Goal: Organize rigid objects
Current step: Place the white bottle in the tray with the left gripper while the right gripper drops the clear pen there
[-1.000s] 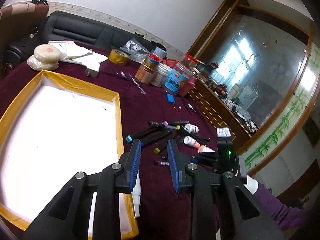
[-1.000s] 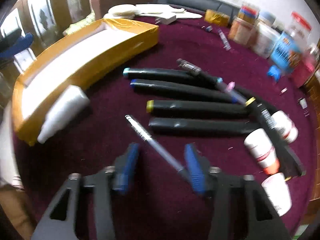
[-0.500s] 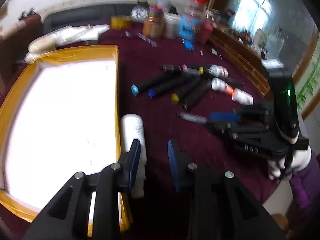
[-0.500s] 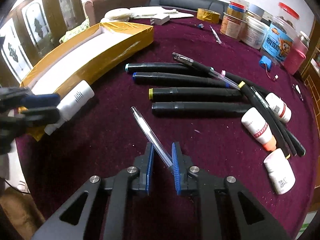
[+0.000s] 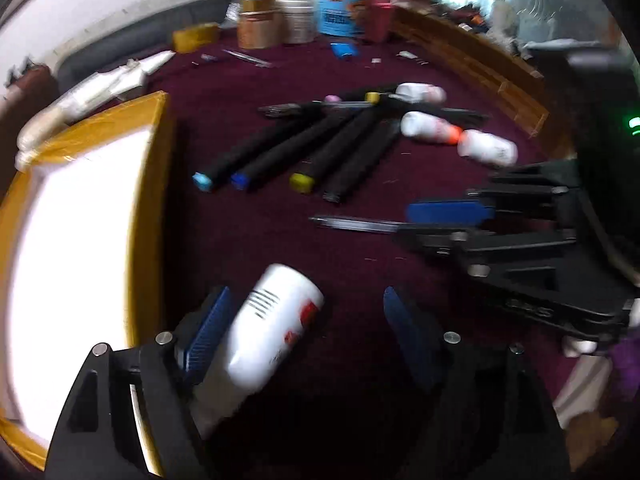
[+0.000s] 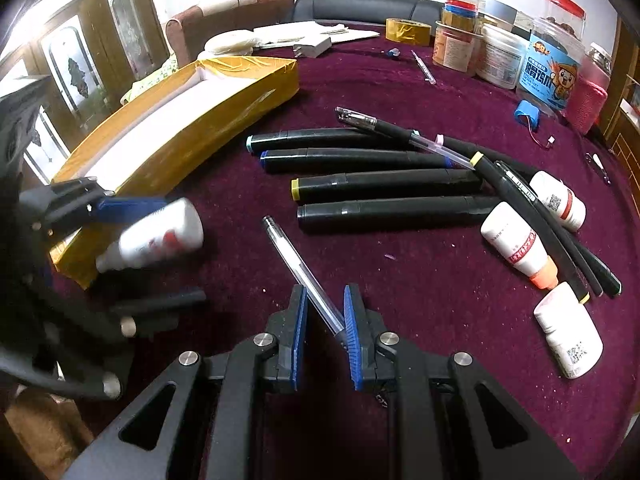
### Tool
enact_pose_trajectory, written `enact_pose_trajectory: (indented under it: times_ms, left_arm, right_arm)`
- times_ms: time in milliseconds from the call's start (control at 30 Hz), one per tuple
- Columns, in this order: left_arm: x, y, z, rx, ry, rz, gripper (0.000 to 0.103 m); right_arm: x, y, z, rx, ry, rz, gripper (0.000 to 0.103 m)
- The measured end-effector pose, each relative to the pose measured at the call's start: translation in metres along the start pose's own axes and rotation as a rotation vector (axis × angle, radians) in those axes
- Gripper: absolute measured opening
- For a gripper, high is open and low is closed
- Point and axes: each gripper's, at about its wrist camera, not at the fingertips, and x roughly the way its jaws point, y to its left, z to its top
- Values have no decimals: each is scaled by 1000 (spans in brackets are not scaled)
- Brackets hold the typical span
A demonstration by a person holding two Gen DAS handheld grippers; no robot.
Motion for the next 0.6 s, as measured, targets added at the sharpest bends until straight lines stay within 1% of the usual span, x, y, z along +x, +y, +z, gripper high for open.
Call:
enact_pose_trajectory:
  times_ms: [67,100,167,233,300,367,400,433,467,500,567,600]
  left_arm:
    - [-5,8,0,-40,-15,-41,76]
    - [-7,12,1,-47,-18,-40,76]
    - [-5,12,0,-28,-12,-6,66]
    - [-3,4,-4,16,-3,-1,58]
    - [-4,-3,-8,48,-12,19,56]
    - [-6,-2,-8,32,-27,5,52]
    - [-11,6,-6,-12,-39,-32,44]
    - [-16,11,-4,-31,-53,-55,15]
    - [-23,18,-1,-63,-61,-111,1]
    - [-33,25,3,-96,-78,-152,1]
    - [-48,31,6,-101,-113,-170,1]
    - [-57,35,7,-106,-132,-194,1]
  right_arm:
    - [-1,-1,-2,4,-2,5,17]
    - [-1,-3,-2,9,-4,12,17]
    - [-1,-6,-3,20,-11,27,17]
    - [-1,-7,-4,26,-20,34,17]
    - [-1,-6,-6,19,-30,31,17]
    - [-1,-4,-7,3,-33,18,17]
    - [-1,-3,-7,-6,-32,12,17]
    - [-1,0,-7,-24,-32,2,16]
    - [-2,2,-7,-33,-32,-1,15]
    - [-3,3,-7,-33,-33,4,12]
    - [-7,1,-8,-10,-35,36,5]
    - [-10,-1,-8,12,-37,65,0]
